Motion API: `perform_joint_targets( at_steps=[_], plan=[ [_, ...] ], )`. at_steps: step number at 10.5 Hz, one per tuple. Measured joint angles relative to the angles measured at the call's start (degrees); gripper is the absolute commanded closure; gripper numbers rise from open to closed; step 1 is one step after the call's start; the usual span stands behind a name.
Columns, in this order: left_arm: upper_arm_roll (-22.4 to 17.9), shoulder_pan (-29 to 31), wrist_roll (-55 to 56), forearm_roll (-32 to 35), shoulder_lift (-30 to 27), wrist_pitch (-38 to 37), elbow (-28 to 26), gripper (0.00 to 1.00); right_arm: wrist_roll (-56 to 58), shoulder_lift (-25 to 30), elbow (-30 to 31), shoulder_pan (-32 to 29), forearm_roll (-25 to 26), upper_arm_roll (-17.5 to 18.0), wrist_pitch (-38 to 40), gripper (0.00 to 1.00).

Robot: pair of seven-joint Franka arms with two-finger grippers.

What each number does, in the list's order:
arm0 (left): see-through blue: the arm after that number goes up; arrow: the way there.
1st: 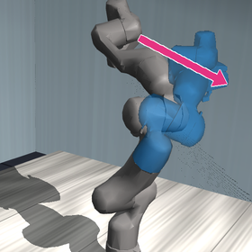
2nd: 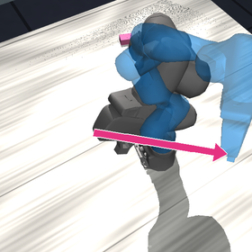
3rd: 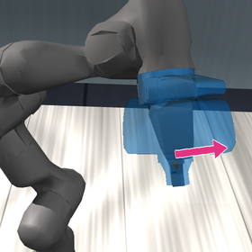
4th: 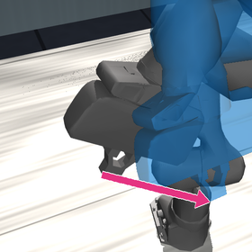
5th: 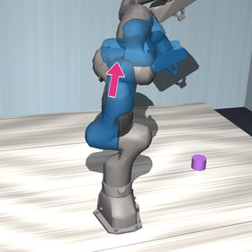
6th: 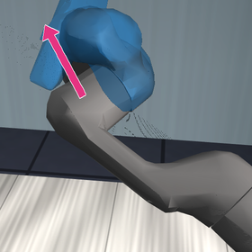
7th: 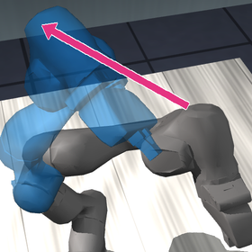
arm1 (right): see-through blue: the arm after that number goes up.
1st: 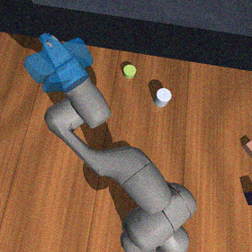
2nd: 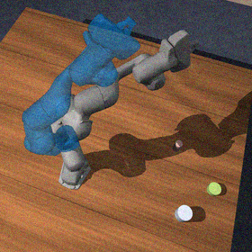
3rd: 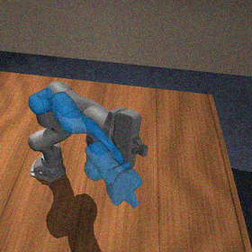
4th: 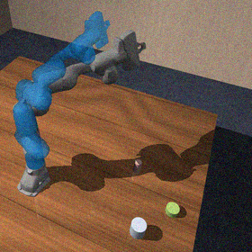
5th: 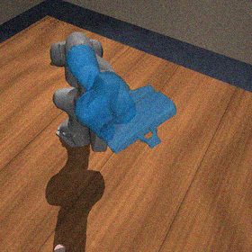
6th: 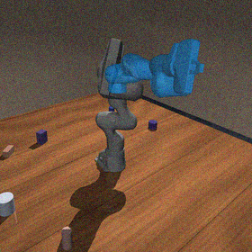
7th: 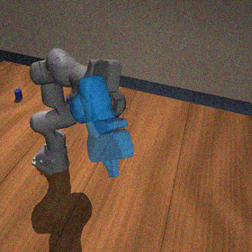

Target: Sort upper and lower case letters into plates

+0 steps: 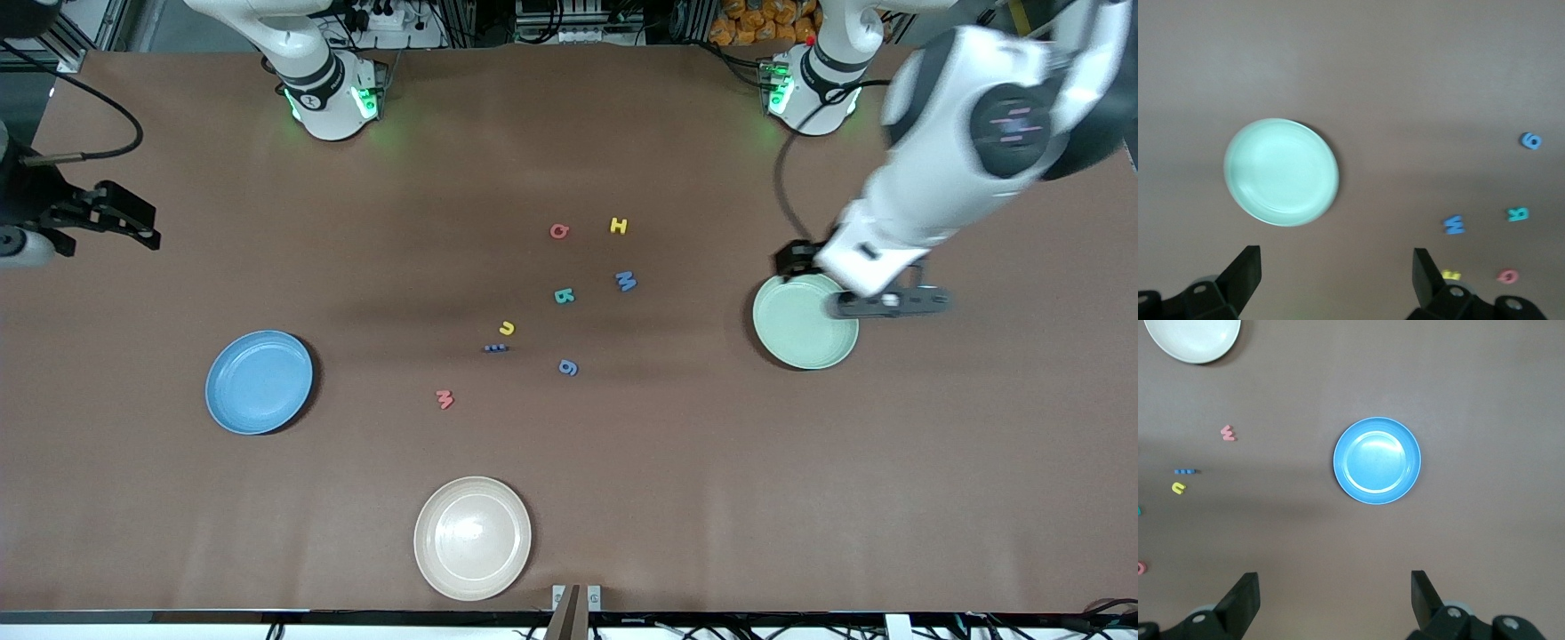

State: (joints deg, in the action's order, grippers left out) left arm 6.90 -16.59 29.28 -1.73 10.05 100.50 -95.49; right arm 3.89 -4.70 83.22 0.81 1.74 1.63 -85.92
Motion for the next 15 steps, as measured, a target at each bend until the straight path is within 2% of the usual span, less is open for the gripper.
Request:
perform_joint_targets(
  at_steps=[3, 6, 7, 9, 10, 13, 15],
  plan=[
    [0.26, -5.97, 18.41, 0.00, 5.44, 4.18, -0.04, 0.00, 1.05, -4.99, 0.19, -0.51, -0.06, -0.06, -1.54, 0.00],
    [0.41, -10.72, 36.37, 0.00, 11.40, 10.36, -0.80, 0.00, 1.24, -6.95, 0.17, -0.48, -0.14, 0.04, -2.76, 0.00],
    [0.43, -12.25, 40.75, 0.00, 12.96, 15.01, -2.70, 0.00, 1.29, -6.95, 0.11, -0.38, -0.18, 0.15, -2.77, 0.00],
    [0.47, -15.05, 49.31, 0.00, 14.15, 30.83, -10.42, 0.00, 1.39, -7.40, 0.13, 0.38, -0.19, 0.26, -2.78, 0.00],
    [0.47, -16.26, 51.19, 0.00, 14.26, 37.07, -14.29, 0.00, 1.39, -8.18, 0.15, 0.81, -0.20, 0.32, -3.15, 0.00],
    [0.46, -18.10, 51.85, 0.11, 14.64, 44.79, -20.38, 0.00, 1.41, -9.63, 0.17, 2.94, -0.29, 0.56, -8.44, 0.00],
    [0.46, -19.77, 51.85, 0.12, 16.42, 52.61, -24.17, 0.00, 1.22, -10.16, 0.20, 4.71, -0.30, 0.58, -11.41, 0.00]
  ],
)
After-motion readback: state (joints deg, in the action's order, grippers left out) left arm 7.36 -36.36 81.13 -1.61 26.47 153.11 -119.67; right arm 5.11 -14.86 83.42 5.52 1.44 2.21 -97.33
